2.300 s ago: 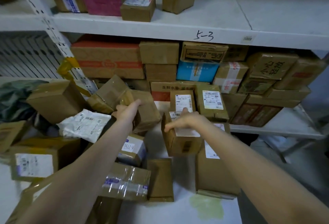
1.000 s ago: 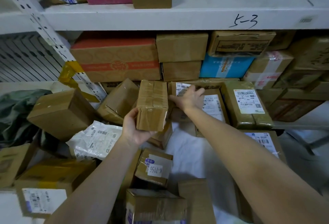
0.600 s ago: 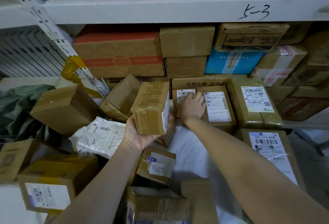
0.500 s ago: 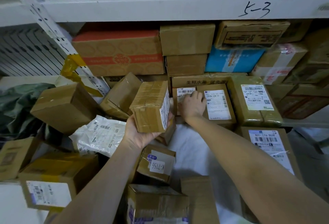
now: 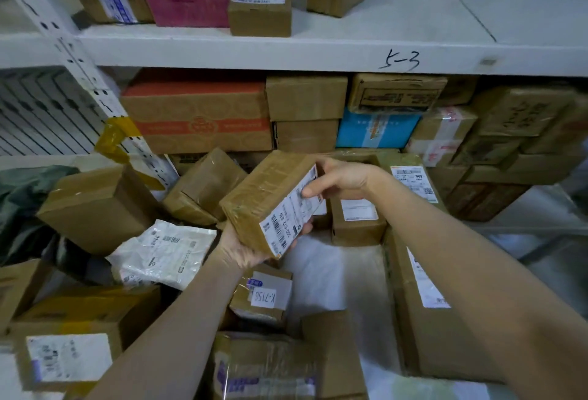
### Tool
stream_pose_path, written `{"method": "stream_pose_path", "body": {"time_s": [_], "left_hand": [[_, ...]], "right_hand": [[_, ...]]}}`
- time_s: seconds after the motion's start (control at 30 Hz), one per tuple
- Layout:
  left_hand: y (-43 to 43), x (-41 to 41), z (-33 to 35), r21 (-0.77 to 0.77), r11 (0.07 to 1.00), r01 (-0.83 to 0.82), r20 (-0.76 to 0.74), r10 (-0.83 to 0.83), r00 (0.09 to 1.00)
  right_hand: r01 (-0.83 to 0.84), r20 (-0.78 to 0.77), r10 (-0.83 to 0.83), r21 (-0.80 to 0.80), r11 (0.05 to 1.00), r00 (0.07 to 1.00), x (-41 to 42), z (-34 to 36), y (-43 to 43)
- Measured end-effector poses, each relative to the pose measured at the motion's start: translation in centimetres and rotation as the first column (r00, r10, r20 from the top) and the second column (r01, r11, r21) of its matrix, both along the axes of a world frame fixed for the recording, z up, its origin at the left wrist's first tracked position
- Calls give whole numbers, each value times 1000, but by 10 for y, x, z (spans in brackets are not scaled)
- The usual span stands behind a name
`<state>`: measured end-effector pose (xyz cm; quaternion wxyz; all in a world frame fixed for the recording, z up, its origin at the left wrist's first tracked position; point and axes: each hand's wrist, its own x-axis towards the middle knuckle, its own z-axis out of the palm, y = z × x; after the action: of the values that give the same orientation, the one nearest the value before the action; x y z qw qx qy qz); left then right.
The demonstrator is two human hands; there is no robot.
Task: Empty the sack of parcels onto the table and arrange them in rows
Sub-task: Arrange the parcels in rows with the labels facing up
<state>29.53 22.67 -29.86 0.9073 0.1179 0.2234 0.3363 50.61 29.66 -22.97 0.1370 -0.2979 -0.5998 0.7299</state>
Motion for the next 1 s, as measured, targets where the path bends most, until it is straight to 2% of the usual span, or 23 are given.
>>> {"method": "stream_pose_path", "body": {"time_s": [0.07, 0.13, 0.23, 0.3, 0.33, 0.4, 0.43, 0.5, 0.57, 0.73, 0.8, 0.83, 0.93, 1.0], "left_hand": [[-4, 8, 9, 54, 998, -42, -44, 44, 998], [-6, 14, 13, -3, 990, -142, -38, 142, 989], [-2, 15, 15, -10, 957, -290, -110, 288, 951], [-1, 18, 19, 60, 929, -365, -185, 369, 911], [-1, 21, 21, 124, 933, -338, -261, 360, 896], [-4, 32, 27, 243, 939, -243, -421, 327, 846], [-4, 36, 30, 263, 934, -241, -449, 339, 827], [0, 39, 34, 245, 935, -256, -491, 347, 799], [4, 36, 36, 230, 957, -177, -549, 278, 789], [-1, 52, 38, 168, 986, -10, -691, 125, 712], [-10, 64, 27, 140, 989, 58, -743, 66, 666], [-14, 71, 20, 117, 988, 97, -765, 28, 643], [-30, 93, -1, 57, 987, 151, -786, -50, 617], [-36, 105, -7, 26, 987, 156, -793, -75, 604]], "right_hand": [[24, -28, -25, -41, 999, 999, 1, 2, -8], [223, -18, -226, -92, 970, 974, 3, -1, -17], [538, -16, -550, -188, 822, 835, 9, -11, -27], [639, 9, -659, -255, 725, 752, 11, -14, -40], [651, 38, -667, -270, 710, 744, 11, -14, -48], [606, 80, -611, -275, 746, 788, 9, -14, -64], [577, 90, -578, -282, 767, 811, 10, -14, -70], [557, 96, -557, -301, 774, 825, 18, -15, -76], [554, 152, -534, -284, 783, 832, 27, -16, -76], [535, 439, -405, -224, 815, 802, 34, -23, -87], [512, 551, -364, -138, 847, 751, 37, -23, -92], [542, 586, -415, -50, 839, 696, 38, -22, -92], [678, 578, -672, 257, 689, 463, 48, -16, -86], [631, 572, -724, 409, 659, 385, 57, -19, -83]]}}
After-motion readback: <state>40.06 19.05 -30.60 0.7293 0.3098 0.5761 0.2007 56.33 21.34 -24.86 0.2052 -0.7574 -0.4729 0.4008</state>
